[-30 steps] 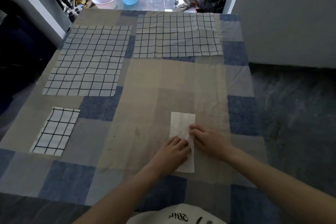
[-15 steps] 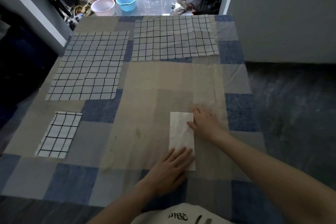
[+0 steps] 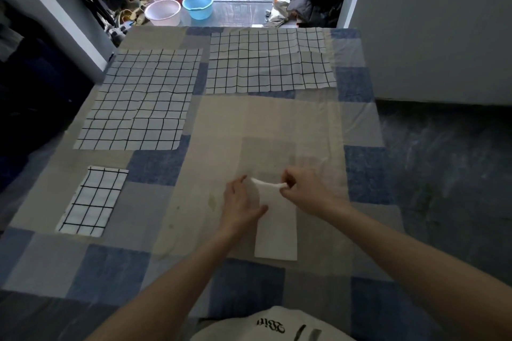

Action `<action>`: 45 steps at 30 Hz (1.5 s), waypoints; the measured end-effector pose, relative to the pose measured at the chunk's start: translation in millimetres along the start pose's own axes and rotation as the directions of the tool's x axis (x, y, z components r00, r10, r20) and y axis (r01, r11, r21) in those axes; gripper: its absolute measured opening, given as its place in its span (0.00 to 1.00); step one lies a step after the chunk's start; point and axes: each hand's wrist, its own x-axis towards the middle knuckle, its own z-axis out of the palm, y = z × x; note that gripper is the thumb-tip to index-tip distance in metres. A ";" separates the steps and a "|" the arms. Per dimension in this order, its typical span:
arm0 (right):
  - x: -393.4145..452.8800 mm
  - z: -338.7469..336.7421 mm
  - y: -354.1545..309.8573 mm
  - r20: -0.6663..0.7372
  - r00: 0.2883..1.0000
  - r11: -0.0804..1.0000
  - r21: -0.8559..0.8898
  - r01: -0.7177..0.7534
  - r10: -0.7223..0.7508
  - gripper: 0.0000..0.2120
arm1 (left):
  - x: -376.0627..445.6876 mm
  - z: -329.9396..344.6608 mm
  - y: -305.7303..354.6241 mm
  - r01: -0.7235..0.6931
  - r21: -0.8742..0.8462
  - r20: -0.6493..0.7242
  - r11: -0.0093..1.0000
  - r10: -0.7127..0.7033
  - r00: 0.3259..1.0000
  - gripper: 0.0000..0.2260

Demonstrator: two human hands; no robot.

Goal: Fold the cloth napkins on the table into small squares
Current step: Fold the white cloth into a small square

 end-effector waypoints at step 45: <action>-77.5 40.8 29.1 -0.091 0.897 0.865 0.320 -0.385 0.433 0.13 | -44.2 33.7 -42.4 -0.682 0.475 0.470 0.557 0.495 0.731 0.27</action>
